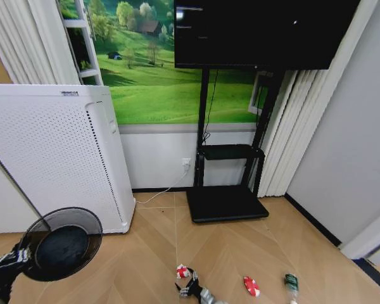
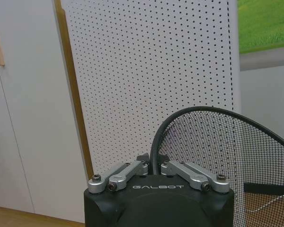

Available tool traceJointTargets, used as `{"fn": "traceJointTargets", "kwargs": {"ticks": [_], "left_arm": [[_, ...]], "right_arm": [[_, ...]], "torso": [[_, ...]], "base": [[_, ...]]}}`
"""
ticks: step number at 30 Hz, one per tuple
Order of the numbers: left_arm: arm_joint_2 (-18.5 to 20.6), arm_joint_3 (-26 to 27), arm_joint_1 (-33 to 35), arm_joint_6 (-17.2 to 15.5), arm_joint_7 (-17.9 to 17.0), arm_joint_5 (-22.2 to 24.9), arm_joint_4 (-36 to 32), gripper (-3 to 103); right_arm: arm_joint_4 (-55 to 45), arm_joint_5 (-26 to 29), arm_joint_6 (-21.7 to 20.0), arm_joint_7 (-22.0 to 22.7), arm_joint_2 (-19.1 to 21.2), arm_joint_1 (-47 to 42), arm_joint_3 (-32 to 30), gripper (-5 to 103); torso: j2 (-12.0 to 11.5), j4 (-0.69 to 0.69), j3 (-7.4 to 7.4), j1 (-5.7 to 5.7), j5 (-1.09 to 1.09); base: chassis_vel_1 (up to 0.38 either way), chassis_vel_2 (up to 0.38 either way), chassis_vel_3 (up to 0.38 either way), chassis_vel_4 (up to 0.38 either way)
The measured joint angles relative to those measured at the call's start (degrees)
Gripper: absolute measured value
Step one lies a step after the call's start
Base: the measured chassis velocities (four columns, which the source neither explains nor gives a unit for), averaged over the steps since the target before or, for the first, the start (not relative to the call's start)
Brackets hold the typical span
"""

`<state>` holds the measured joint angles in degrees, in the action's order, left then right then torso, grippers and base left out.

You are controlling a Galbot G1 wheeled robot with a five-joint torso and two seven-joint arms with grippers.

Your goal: Pick up the trash bin and place the garbage on the floor into it.

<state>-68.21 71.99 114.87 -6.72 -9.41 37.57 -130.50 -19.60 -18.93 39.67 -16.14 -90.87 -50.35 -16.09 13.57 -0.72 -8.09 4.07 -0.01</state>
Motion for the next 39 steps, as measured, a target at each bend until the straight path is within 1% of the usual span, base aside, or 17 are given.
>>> {"fn": "traceJointTargets", "kwargs": {"ticks": [5, 10, 15, 25, 26, 27, 29, 30, 32, 33, 35, 36, 37, 39], "left_arm": [[0.0, 0.1, 0.1, 0.0, 0.0, 0.1, 0.0, 6], [0.1, 0.3, 0.1, 0.0, -0.1, 0.5, -0.1, 6], [0.4, 0.4, 0.0, -0.4, -0.3, 1.1, -0.7, 6], [0.6, 0.2, -0.7, -1.2, -1.0, 1.5, -1.0, 6], [0.6, 0.1, -0.8, -1.2, -1.1, 1.5, -1.0, 6], [0.6, 0.1, -0.8, -1.2, -1.1, 1.5, -1.0, 6], [0.6, 0.0, -1.0, -1.3, -1.2, 1.4, -0.8, 6], [0.6, 0.0, -1.0, -1.3, -1.2, 1.4, -0.8, 6], [0.6, -0.3, -1.3, -1.3, -1.4, 1.2, -0.6, 6], [0.6, -0.3, -1.3, -1.3, -1.4, 1.2, -0.6, 6], [0.6, -0.4, -1.5, -1.4, -1.5, 1.2, -0.5, 6], [0.6, -0.4, -1.5, -1.4, -1.5, 1.2, -0.5, 6], [0.7, -0.4, -1.5, -1.4, -1.6, 1.2, -0.5, 6], [0.7, -0.4, -1.5, -1.4, -1.6, 1.2, -0.5, 6]], "right_arm": [[0.5, -0.1, -0.8, 0.6, -0.4, 0.8, 0.2, 100], [1.1, -0.2, -3.1, 1.5, -0.5, 1.6, 1.0, 100], [1.8, -0.9, -4.4, 1.7, -0.4, 2.1, 1.3, 100], [2.7, -2.0, -5.2, 1.7, -0.3, 2.5, 1.3, 100], [3.0, -2.1, -5.2, 1.6, -0.2, 2.7, 1.3, 103], [3.0, -2.1, -5.2, 1.6, -0.2, 2.7, 1.3, 103], [3.4, -2.7, -5.3, 1.4, -0.1, 3.2, 1.2, 96], [3.4, -2.7, -5.3, 1.4, -0.1, 3.2, 1.2, 96], [3.5, -2.8, -5.2, 1.2, 0.0, 3.4, 1.2, 85], [3.5, -2.8, -5.2, 1.2, 0.0, 3.4, 1.2, 85], [3.7, -2.9, -5.2, 1.0, 0.1, 3.6, 1.2, 75], [3.7, -2.9, -5.2, 1.0, 0.1, 3.6, 1.2, 75], [3.7, -2.9, -5.2, 0.9, 0.1, 3.7, 1.2, 69], [3.7, -2.9, -5.2, 0.8, 0.1, 3.8, 1.2, 69]], "torso": [[0.0, 0.00, 0.00, 0.00, 0.00], [0.0, 0.00, 0.00, 0.00, 0.00], [0.0, 0.00, 0.00, 0.00, 0.00], [0.0, 0.00, 0.00, 0.00, 0.01], [0.0, 0.00, 0.00, 0.00, 0.01], [0.0, 0.00, 0.00, 0.00, 0.01], [0.0, 0.00, 0.00, 0.00, 0.01], [0.0, 0.00, 0.00, 0.00, 0.01], [0.0, 0.00, 0.00, 0.00, 0.00], [0.0, 0.00, 0.00, 0.00, 0.00], [0.0, 0.00, 0.00, 0.00, 0.00], [0.0, 0.00, 0.00, 0.00, 0.00], [0.0, 0.00, 0.00, 0.00, 0.01], [0.0, 0.00, 0.00, 0.00, 0.01]], "base": [[0.000, 0.000, 0.000, 0.000], [0.000, 0.000, 0.000, 0.000], [0.000, 0.000, 0.000, 0.000], [0.000, 0.000, 0.000, 0.000], [0.000, 0.000, 0.000, 0.000], [0.000, 0.000, 0.000, 0.000], [0.000, 0.000, 0.000, 0.000], [0.000, 0.000, 0.000, 0.000], [0.000, 0.000, 0.000, 0.000], [0.000, 0.000, 0.000, 0.000], [0.000, 0.000, 0.000, 0.000], [0.000, 0.000, 0.000, 0.000], [0.000, 0.000, 0.000, 0.000], [0.000, 0.000, 0.000, 0.000]]}}
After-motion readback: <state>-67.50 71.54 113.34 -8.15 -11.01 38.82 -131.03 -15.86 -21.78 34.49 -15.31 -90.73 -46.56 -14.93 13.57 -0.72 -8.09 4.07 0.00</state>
